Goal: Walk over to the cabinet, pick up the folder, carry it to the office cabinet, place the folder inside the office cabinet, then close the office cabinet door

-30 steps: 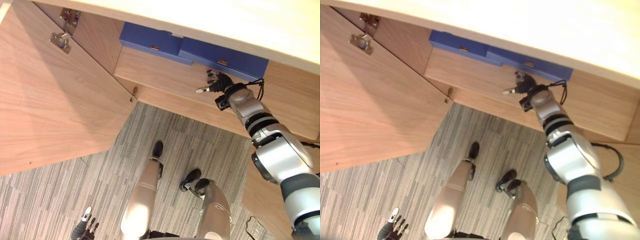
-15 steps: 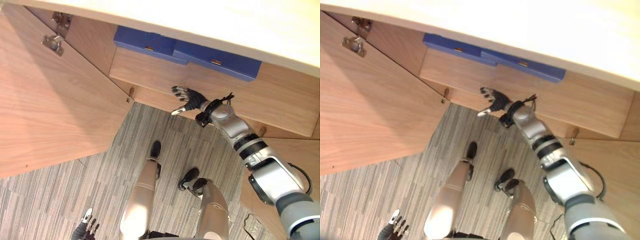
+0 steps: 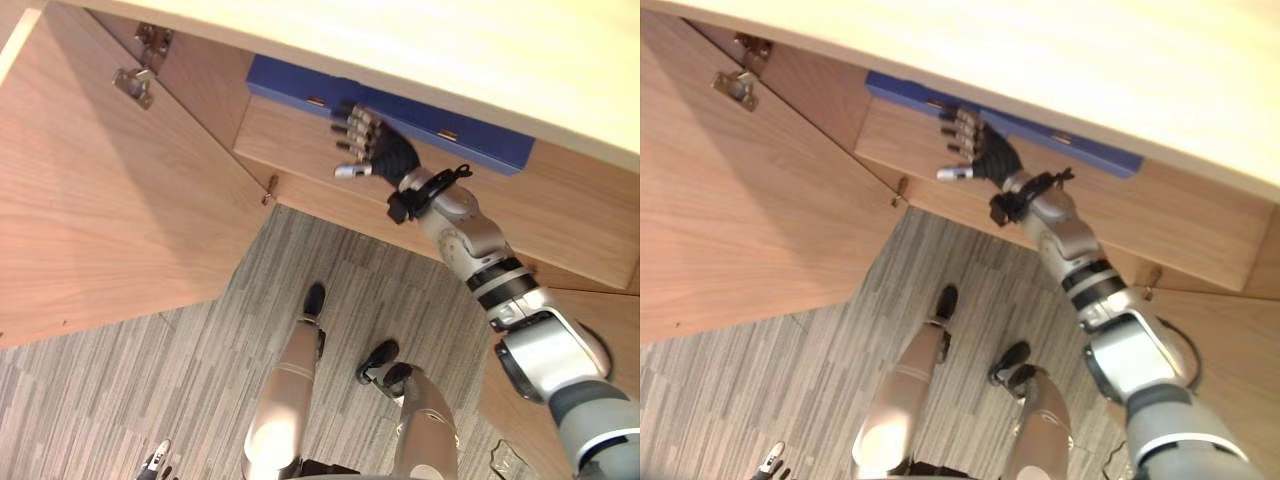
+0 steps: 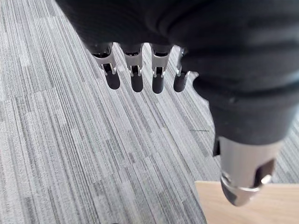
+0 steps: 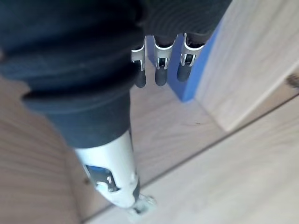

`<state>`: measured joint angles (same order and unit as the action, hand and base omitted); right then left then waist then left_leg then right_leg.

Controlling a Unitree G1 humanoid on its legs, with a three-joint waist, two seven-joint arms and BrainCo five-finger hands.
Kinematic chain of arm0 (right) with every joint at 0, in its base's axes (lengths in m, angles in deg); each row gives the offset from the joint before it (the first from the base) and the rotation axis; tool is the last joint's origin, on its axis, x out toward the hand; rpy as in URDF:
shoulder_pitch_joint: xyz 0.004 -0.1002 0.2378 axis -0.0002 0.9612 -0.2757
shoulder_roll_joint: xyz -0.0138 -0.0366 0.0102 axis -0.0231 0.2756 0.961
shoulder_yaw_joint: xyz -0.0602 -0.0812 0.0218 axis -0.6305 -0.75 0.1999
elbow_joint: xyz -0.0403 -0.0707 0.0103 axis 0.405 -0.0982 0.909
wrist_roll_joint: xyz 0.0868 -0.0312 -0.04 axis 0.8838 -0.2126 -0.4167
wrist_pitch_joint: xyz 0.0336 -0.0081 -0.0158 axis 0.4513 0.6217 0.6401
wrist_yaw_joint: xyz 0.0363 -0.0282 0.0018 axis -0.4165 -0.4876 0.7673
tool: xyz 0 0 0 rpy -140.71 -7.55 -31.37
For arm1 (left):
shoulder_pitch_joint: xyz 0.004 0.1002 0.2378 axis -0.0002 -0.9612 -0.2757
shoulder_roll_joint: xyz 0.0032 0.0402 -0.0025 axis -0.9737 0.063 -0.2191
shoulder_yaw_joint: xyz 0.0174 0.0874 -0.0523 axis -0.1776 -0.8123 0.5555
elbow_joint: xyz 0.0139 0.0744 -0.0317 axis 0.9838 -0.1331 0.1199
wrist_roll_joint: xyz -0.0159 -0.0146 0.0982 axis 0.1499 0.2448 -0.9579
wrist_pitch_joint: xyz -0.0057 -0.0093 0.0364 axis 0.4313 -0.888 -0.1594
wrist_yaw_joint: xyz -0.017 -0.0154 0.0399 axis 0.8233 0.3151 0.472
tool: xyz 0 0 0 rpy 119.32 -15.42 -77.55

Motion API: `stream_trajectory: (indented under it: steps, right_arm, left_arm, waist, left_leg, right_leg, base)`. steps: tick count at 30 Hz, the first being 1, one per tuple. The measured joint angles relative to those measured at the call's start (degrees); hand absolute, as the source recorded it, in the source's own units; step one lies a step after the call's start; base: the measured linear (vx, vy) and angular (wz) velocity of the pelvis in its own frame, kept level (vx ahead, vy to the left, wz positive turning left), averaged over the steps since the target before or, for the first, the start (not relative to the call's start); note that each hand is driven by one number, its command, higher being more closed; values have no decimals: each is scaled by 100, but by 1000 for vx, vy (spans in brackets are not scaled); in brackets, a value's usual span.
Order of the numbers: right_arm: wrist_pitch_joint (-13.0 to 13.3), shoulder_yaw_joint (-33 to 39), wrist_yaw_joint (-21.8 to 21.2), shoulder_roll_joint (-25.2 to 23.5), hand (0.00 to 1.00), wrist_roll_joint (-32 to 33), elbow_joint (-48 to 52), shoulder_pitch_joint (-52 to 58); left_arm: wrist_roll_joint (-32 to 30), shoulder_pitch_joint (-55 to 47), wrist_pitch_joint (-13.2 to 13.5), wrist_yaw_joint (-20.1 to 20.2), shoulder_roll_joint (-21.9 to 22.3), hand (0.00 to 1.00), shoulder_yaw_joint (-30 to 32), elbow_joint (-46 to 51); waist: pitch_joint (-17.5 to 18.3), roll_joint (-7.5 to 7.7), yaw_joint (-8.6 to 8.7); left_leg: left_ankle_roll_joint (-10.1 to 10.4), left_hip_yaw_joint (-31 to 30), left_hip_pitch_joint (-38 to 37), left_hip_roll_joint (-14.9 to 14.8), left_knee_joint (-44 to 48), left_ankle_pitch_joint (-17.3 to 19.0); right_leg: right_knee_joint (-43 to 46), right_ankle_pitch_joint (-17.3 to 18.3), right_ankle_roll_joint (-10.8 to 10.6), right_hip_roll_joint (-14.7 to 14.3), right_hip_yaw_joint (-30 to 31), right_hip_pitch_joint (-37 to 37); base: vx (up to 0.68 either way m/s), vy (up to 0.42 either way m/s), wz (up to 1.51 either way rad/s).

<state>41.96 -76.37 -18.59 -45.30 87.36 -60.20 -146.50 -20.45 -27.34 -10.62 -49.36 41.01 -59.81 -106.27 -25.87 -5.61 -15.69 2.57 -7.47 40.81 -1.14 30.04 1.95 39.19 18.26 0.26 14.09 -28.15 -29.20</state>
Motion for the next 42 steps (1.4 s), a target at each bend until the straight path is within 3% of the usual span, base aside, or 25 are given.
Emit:
stream_trajectory:
  steps: [2, 8, 10, 12, 17, 22, 26, 32, 42]
  right_arm:
    - [124, 290, 389, -390, 0, 199, -238, -376]
    - [114, 464, 776, -976, 0, 223, -680, -975]
    - [47, 423, 893, -1203, 0, 225, -951, -1244]
    - [-16, 387, 995, -1322, 0, 275, -1135, -1437]
    - [-154, 138, 1174, -1450, 0, 349, -1576, -1962]
    - [-174, 113, 1551, -1447, 0, 456, -1998, -2045]
    - [-158, -10, 1895, -1282, 0, 959, -2231, -2159]
    - [41, 123, 1973, -901, 0, 1770, -2233, -2183]
    - [256, 270, 2003, -323, 0, 2434, -2349, -2184]
  left_arm:
    - [3, 75, 1, -118, 6, 0, 280, -2]
    - [8, 227, -2, -264, 54, 0, 674, 202]
    - [29, 240, -4, -313, 146, 0, 762, 390]
    - [39, 270, -14, -362, 195, 0, 761, 504]
    - [82, 302, -29, -452, 290, 0, 753, 594]
    - [125, 302, -75, -524, 448, 0, 711, 598]
    - [206, 302, -125, -646, 525, 0, 579, 591]
    - [216, 301, -127, -673, 631, 0, 413, 589]
    - [296, 301, -127, -674, 657, 0, 251, 602]
  waist:
    - [-31, -84, -104]
    - [-11, -126, -118]
    - [-27, -181, -201]
    - [-39, -244, -290]
    - [-60, -351, -310]
    - [-58, -365, -416]
    - [-60, -372, -431]
    - [-71, -412, -425]
    - [-90, -457, -397]
  left_leg:
    - [6, -18, 20, 27, -16, -16]
    - [17, -207, 211, 172, 112, -37]
    - [46, -261, 327, 184, 326, 54]
    - [40, -292, 416, 222, 500, 145]
    - [49, -416, 600, 360, 721, 211]
    - [82, -449, 624, 431, 652, 178]
    - [81, -498, 689, 448, 596, 104]
    - [97, -525, 695, 453, 578, 94]
    - [120, -522, 714, 448, 437, 17]
  right_leg:
    - [37, 19, -10, 33, -20, -23]
    - [227, 177, 7, 190, -282, -64]
    - [348, 239, 22, 201, -310, -96]
    - [507, 333, 13, 249, -321, -123]
    - [810, 489, 15, 409, -445, -197]
    - [872, 534, 10, 473, -470, -240]
    - [875, 555, 40, 493, -548, -292]
    - [873, 567, 55, 487, -565, -294]
    - [875, 576, 74, 497, -558, -387]
  base:
    - [-16, 13, 7]
    - [34, 0, 24]
    - [31, 21, 10]
    - [-14, 27, 11]
    - [-45, 22, 18]
    - [-17, 10, 9]
    - [38, -14, 8]
    - [23, -4, 3]
    - [17, -1, 0]
